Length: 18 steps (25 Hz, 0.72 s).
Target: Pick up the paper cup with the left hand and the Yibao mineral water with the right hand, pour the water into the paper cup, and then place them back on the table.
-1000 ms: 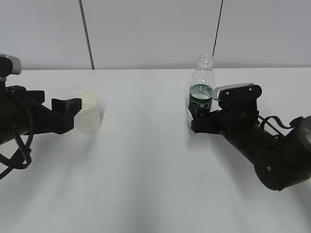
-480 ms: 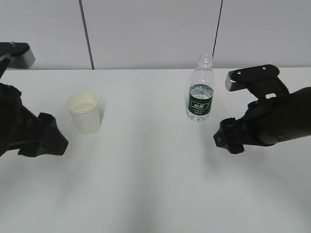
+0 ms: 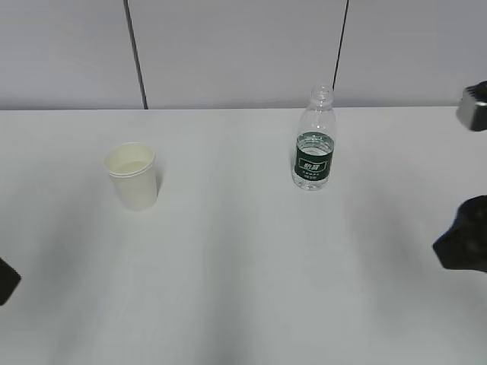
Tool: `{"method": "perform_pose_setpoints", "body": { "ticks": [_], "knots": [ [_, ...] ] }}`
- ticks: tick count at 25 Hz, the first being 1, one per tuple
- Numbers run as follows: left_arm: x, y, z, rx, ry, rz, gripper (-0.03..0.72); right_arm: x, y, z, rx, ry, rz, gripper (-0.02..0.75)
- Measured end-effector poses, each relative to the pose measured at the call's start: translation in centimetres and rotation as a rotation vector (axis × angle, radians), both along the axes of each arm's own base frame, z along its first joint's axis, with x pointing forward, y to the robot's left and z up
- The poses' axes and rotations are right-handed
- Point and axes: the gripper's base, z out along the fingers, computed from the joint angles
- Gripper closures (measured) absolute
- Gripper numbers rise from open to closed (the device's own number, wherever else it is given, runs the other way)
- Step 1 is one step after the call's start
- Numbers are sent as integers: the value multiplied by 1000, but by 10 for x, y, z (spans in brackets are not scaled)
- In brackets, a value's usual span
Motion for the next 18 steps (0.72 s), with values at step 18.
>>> {"method": "perform_pose_setpoints", "body": {
  "ticks": [18],
  "knots": [
    [-123,63,-21,-116,-401,-3,192,-157,-62,24,89,-442,-10,144]
  ]
}}
